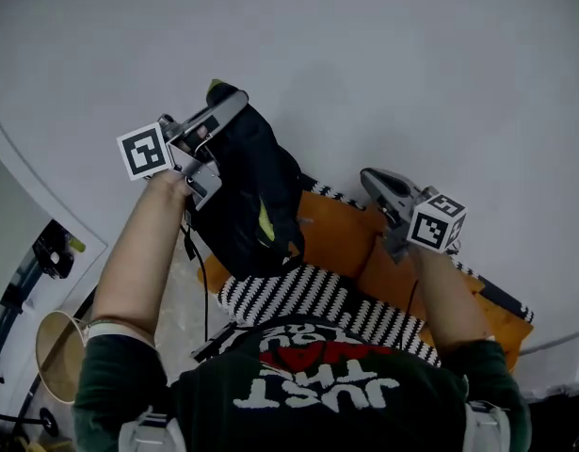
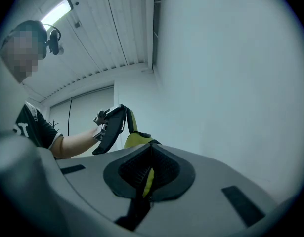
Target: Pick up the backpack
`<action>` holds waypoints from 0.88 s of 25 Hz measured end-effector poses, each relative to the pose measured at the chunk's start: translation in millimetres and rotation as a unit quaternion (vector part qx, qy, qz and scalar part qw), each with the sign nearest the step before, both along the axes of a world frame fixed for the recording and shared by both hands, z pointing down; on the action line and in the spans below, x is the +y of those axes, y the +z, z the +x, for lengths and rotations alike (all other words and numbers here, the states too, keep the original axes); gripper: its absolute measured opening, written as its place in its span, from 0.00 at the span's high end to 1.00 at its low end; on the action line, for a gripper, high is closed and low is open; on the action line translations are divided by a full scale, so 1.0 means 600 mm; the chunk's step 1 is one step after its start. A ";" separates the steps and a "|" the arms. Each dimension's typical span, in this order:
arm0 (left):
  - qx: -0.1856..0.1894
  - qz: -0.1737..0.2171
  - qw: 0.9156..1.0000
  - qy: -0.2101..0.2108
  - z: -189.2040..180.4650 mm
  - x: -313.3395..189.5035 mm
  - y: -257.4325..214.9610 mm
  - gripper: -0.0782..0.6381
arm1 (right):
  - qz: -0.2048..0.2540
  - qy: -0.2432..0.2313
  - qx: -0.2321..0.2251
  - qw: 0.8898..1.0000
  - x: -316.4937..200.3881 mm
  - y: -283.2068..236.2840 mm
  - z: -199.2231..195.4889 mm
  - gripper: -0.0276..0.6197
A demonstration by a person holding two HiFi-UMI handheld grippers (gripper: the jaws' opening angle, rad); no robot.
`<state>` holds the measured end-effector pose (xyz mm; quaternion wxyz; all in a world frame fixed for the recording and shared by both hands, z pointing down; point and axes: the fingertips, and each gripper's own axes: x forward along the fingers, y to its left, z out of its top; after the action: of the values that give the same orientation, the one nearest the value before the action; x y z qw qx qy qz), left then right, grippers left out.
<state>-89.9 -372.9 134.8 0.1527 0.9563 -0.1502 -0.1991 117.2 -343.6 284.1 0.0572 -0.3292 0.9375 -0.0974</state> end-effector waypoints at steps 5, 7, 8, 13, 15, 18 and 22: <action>-0.005 0.017 0.999 -0.035 -0.066 -0.038 -0.100 0.80 | 0.011 0.003 0.003 1.000 -0.053 -0.115 -0.040 0.91; -0.015 0.029 0.999 -0.040 -0.076 -0.041 -0.129 0.80 | 0.015 0.005 -0.002 1.000 -0.074 -0.162 -0.047 0.91; -0.021 0.035 0.998 -0.042 -0.075 -0.039 -0.136 0.80 | 0.021 0.008 -0.002 1.000 -0.081 -0.178 -0.045 0.91; -0.039 0.047 0.997 -0.050 -0.063 -0.023 -0.138 0.80 | 0.057 0.025 0.009 0.998 -0.095 -0.233 -0.028 0.91; -0.040 0.047 0.997 -0.056 -0.064 -0.022 -0.138 0.80 | 0.063 0.025 0.009 0.998 -0.098 -0.254 -0.027 0.91; -0.041 0.048 0.996 -0.059 -0.065 -0.022 -0.140 0.80 | 0.073 0.024 0.017 0.997 -0.102 -0.279 -0.030 0.91; -0.043 0.044 0.996 -0.063 -0.066 -0.024 -0.139 0.80 | 0.077 0.025 0.021 0.996 -0.103 -0.301 -0.033 0.91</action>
<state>-129.5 -387.6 51.5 0.0909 0.9584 -0.2072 -0.1738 97.1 -405.4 103.6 0.0656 -0.3491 0.9346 -0.0165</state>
